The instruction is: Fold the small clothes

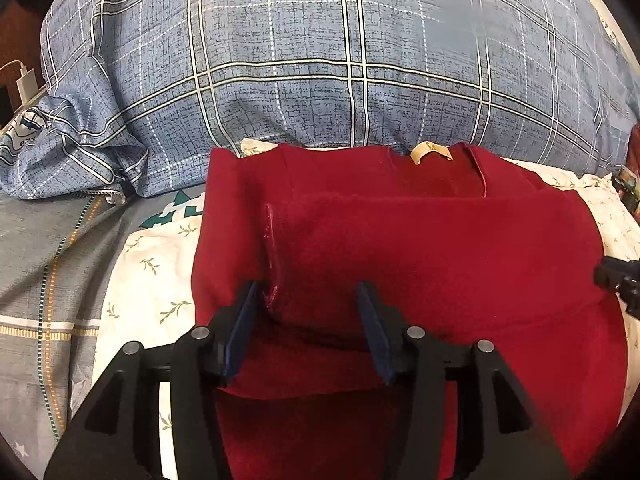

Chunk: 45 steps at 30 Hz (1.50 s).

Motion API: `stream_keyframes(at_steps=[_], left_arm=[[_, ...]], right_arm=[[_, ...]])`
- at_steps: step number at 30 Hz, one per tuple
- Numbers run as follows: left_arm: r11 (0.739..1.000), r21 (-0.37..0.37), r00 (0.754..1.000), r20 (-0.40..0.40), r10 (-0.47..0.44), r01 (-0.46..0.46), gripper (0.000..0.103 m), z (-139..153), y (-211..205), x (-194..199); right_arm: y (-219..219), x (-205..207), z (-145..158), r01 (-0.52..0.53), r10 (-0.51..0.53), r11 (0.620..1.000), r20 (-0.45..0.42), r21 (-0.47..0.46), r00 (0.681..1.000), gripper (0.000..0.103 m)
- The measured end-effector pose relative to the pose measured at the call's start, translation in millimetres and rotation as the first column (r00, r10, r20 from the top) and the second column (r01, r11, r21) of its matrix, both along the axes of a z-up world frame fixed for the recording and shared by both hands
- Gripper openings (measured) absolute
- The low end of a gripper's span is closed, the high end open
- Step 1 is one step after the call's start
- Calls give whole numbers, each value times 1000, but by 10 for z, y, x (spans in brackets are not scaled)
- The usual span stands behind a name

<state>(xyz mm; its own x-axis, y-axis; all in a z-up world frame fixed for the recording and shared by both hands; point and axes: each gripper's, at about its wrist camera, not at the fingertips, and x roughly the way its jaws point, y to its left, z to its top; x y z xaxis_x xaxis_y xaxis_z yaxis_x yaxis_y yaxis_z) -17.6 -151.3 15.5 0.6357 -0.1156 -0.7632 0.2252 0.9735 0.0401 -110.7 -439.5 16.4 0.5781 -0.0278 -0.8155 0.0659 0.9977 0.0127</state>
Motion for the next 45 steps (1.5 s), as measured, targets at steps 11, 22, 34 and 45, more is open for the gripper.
stream_keyframes(at_steps=[11, 22, 34, 45], left_arm=[[999, -1, 999, 36, 38, -37, 68, 121, 74, 5], [999, -16, 999, 3, 47, -47, 69, -5, 146, 43], [997, -72, 998, 42, 38, -35, 72, 243, 230, -365], [994, -101, 999, 28, 39, -36, 76, 275, 371, -675]], right_arm=[[253, 314, 250, 14, -18, 998, 84, 54, 996, 43], [496, 609, 39, 39, -37, 999, 52, -35, 998, 43], [829, -28, 412, 42, -19, 987, 146, -157, 989, 55], [913, -330, 439, 44, -22, 984, 131, -170, 991, 57]])
